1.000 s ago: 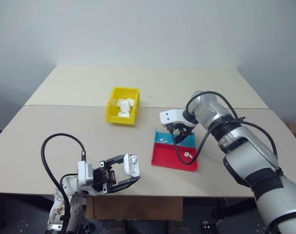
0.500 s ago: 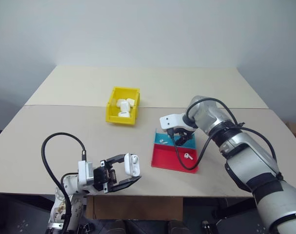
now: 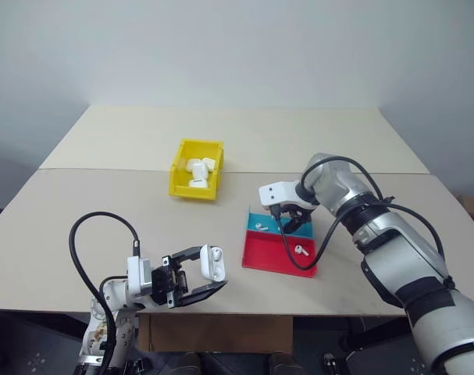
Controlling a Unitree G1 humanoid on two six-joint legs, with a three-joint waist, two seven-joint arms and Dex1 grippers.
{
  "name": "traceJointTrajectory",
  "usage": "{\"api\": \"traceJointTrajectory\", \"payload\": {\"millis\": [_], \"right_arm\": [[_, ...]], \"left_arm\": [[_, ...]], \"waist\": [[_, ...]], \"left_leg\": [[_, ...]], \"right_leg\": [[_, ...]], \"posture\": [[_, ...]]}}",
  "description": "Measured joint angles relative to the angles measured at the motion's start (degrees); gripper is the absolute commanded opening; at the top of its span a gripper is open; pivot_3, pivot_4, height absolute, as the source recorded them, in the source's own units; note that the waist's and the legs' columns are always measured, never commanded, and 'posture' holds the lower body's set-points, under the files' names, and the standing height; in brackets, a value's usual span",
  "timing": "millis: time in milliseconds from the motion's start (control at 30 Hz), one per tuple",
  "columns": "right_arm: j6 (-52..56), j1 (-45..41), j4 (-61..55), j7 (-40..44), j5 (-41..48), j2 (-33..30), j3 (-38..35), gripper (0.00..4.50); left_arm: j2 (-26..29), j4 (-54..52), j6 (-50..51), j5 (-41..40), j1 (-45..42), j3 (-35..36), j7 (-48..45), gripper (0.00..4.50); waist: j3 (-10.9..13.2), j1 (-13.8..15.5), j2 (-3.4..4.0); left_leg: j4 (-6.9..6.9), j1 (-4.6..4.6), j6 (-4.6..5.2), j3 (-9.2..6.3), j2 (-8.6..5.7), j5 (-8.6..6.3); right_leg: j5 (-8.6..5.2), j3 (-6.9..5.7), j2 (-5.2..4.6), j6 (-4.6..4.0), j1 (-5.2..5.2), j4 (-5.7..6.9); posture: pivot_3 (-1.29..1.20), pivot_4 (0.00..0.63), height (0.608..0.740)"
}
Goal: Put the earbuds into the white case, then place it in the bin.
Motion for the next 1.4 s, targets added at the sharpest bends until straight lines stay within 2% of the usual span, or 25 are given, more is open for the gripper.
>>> {"api": "traceJointTrajectory", "payload": {"millis": [200, 300, 333, 1167, 1300, 1400], "right_arm": [[-3.2, 0.1, -2.3, 0.5, 0.1, -1.2, -0.8, 3.37], [-3.8, 0.7, -2.9, 1.0, 0.0, -1.2, -0.9, 2.81], [-3.9, 0.8, -2.9, 1.1, 0.0, -1.2, -0.9, 2.47], [-4.1, 3.0, -4.9, 1.9, -1.0, -1.7, -1.0, 2.47], [-4.1, 3.0, -4.5, 1.9, -1.2, -1.7, -0.9, 1.6], [-4.1, 3.0, -4.5, 1.9, -1.3, -1.7, -0.9, 1.6]], "left_arm": [[0.0, 0.0, 0.0, 0.0, 0.0, 0.0, 0.0, 2.78], [0.0, 0.1, 0.0, 0.0, -0.3, 0.0, 0.0, 2.78], [0.0, 0.1, 0.0, 0.0, -0.3, 0.0, 0.0, 2.78], [0.1, 0.1, 0.0, 0.3, -0.2, -0.1, 1.2, 2.78], [0.1, 0.1, 0.0, 0.4, -0.2, -0.1, 1.2, 2.78], [0.3, 0.1, 0.0, 0.4, -0.2, -0.1, 1.3, 2.78]], "waist": [[0.0, 0.0, 0.0], [0.0, 0.0, 0.0], [0.0, 0.0, 0.0], [0.0, 0.0, 0.0], [0.0, 0.0, 0.0], [0.0, 0.0, 0.0]], "left_leg": [[0.0, 0.0, 0.0, 0.0, 0.0, 0.0], [0.0, 0.01, 0.0, 0.0, 0.0, 0.0], [0.0, 0.0, 0.0, 0.0, 0.0, 0.0], [0.0, 0.02, 0.0, 0.0, 0.0, 0.0], [0.0, 0.02, 0.0, 0.0, 0.0, 0.0], [0.0, 0.02, 0.0, 0.0, 0.0, 0.0]], "right_leg": [[0.0, 0.0, 0.0, 0.0, 0.0, 0.0], [0.0, 0.0, 0.0, 0.0, 0.0, 0.0], [0.0, 0.0, 0.0, 0.0, 0.0, 0.0], [0.0, 0.0, 0.0, 0.0, 0.01, 0.0], [0.0, 0.0, 0.0, 0.0, 0.02, 0.0], [0.0, 0.0, 0.01, 0.0, 0.01, 0.0]], "posture": [[0.0, 0.15, 0.74], [0.0, 0.15, 0.74], [0.0, 0.15, 0.74], [0.0, 0.15, 0.74], [0.0, 0.15, 0.74], [0.0, 0.15, 0.74]]}}
